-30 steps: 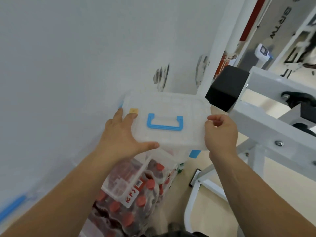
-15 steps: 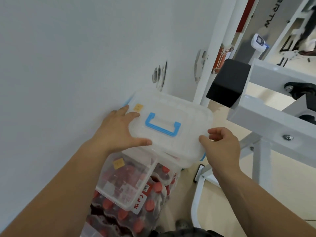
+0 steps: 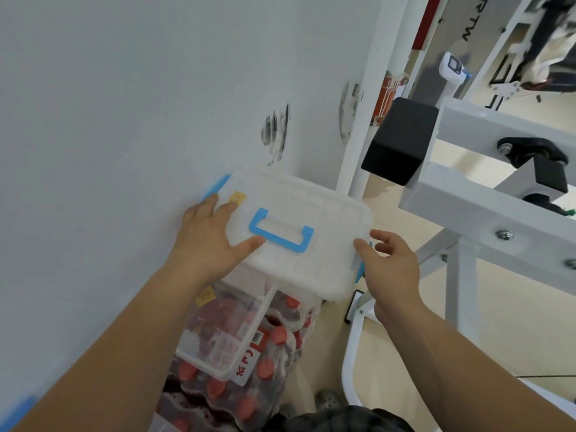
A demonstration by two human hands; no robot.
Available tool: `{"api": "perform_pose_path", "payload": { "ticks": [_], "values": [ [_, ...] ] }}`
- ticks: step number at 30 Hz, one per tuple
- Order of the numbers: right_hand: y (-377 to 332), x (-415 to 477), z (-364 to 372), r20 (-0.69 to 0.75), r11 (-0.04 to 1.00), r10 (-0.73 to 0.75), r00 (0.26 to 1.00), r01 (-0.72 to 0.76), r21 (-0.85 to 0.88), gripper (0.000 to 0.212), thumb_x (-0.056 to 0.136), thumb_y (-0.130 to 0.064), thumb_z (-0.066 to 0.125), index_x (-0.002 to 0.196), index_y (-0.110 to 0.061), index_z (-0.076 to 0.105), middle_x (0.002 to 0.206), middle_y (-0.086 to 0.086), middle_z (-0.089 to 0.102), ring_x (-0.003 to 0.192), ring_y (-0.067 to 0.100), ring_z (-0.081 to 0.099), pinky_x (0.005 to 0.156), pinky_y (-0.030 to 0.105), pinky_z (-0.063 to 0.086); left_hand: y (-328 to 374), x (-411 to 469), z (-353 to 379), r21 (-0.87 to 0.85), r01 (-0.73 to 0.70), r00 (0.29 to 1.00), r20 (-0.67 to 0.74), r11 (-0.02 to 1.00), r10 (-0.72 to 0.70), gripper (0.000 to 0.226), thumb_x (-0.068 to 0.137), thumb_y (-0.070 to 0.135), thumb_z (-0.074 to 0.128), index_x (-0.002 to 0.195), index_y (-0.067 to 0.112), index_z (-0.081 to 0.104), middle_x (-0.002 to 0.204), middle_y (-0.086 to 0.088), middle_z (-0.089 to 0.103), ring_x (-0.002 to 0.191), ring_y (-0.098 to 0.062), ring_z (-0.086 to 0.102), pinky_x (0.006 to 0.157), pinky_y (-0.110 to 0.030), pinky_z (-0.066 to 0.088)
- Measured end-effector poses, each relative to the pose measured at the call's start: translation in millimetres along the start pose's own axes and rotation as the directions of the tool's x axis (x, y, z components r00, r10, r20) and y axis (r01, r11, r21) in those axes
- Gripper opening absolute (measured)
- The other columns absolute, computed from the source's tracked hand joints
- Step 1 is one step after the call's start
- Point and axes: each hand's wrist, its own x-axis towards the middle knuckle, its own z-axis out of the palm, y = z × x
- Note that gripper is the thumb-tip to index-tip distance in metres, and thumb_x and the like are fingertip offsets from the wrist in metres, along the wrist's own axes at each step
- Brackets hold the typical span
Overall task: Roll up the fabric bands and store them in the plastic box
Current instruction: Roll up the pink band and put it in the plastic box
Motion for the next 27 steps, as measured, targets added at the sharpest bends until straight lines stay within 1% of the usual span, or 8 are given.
{"api": "perform_pose_path", "payload": {
  "ticks": [3,6,9,12,14,18,22,27],
  "values": [
    [2.2,-0.7,-1.4,0.071,0.986,0.128,0.989,-0.134,0.096,0.037,0.092,-0.036,0.075,0.124,-0.033,0.057,0.109,-0.003,0.068,0.098,0.022,0.07,0.087,0.049,0.061,-0.6,2.7,4.0,0.039,0.023,1.0,-0.01,0.999,-0.023,0.094,0.078,0.087,0.036,0.157,0.036,0.029,0.168,-0.005,0.017,0.151,-0.032,0.016,0.123,-0.046,0.019],
    [3.0,0.0,-3.2,0.148,0.957,0.221,0.964,-0.243,0.16,0.042,0.091,-0.035,0.077,0.127,-0.028,0.055,0.101,-0.003,0.073,0.094,0.024,0.074,0.087,0.054,0.061,6.2,2.7,3.5,0.194,0.026,0.996,-0.087,0.981,-0.01,0.078,0.088,0.078,0.037,0.154,0.035,0.037,0.165,-0.008,0.026,0.146,-0.035,0.024,0.118,-0.052,0.026],
    [2.8,2.7,-4.3,0.202,0.918,0.284,0.937,-0.326,0.225,0.049,0.091,-0.032,0.077,0.133,-0.021,0.055,0.117,0.005,0.072,0.1,0.027,0.074,0.085,0.05,0.063,28.1,-4.6,1.2,0.145,-0.127,0.978,-0.146,0.981,0.148,0.065,0.093,0.064,0.05,0.148,0.03,0.047,0.161,-0.009,0.036,0.144,-0.036,0.031,0.116,-0.053,0.029],
    [2.9,4.7,-3.5,0.273,0.884,0.312,0.91,-0.383,0.267,0.041,0.094,-0.027,0.074,0.129,-0.009,0.061,0.119,0.008,0.073,0.102,0.028,0.074,0.077,0.043,0.065,61.1,-18.1,6.7,0.096,-0.338,0.941,0.033,0.936,0.336,0.084,0.081,0.085,0.038,0.154,0.044,0.031,0.167,0.0,0.023,0.15,-0.03,0.024,0.121,-0.054,0.022],
    [1.8,6.3,-2.5,0.3,0.872,0.313,0.901,-0.398,0.284,0.034,0.095,-0.023,0.072,0.123,-0.003,0.066,0.116,0.012,0.075,0.102,0.031,0.074,0.074,0.041,0.065,81.3,-26.2,16.7,0.12,-0.414,0.905,0.162,0.902,0.393,0.097,0.07,0.095,0.026,0.155,0.05,0.016,0.17,0.005,0.009,0.155,-0.028,0.012,0.123,-0.059,0.014],
    [-1.3,11.8,-4.8,0.283,0.876,0.318,0.905,-0.395,0.277,0.028,0.094,-0.02,0.073,0.115,-0.003,0.069,0.11,0.012,0.077,0.1,0.031,0.075,0.078,0.044,0.065,98.5,-30.3,34.2,0.238,-0.417,0.896,0.268,0.877,0.353,0.105,0.064,0.1,0.023,0.155,0.051,0.006,0.171,0.007,-0.005,0.156,-0.03,-0.009,0.12,-0.067,0.004],
    [-0.7,16.4,-14.8,0.267,0.887,0.303,0.915,-0.373,0.274,0.02,0.094,-0.019,0.073,0.11,-0.006,0.071,0.104,0.009,0.078,0.095,0.028,0.075,0.067,0.037,0.065,101.8,-29.7,38.7,0.232,-0.4,0.905,0.252,0.887,0.342,0.105,0.062,0.101,0.025,0.154,0.053,0.009,0.17,0.009,0.001,0.156,-0.028,-0.009,0.12,-0.069,0.004],
    [2.4,13.5,-21.9,0.278,0.878,0.287,0.917,-0.368,0.306,0.027,0.09,-0.024,0.077,0.11,-0.007,0.071,0.099,0.004,0.08,0.094,0.025,0.077,0.072,0.039,0.066,107.9,-34.5,48.6,0.242,-0.391,0.908,0.262,0.888,0.328,0.106,0.063,0.102,0.024,0.154,0.052,0.007,0.17,0.008,0.003,0.155,-0.028,-0.011,0.119,-0.07,0.001]
  ]
}}
